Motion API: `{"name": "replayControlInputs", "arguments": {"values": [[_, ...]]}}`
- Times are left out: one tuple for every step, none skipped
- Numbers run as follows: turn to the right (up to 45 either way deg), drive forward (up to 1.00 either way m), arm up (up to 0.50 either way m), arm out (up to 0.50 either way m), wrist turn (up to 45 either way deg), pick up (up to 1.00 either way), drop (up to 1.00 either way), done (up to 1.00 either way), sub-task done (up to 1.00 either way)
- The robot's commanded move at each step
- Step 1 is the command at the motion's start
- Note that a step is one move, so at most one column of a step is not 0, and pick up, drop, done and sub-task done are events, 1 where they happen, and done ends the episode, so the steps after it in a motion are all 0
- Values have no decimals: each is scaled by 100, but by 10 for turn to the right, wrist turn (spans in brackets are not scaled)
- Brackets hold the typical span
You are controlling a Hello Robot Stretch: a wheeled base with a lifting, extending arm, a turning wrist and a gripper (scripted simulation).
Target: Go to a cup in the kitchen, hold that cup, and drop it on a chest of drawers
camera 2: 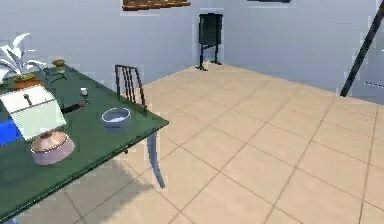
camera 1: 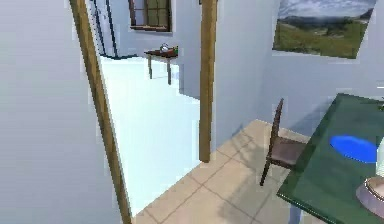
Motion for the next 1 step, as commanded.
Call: {"name": "replayControlInputs", "arguments": {"values": [[0,100,0,0,0,0,0,0,0]]}}
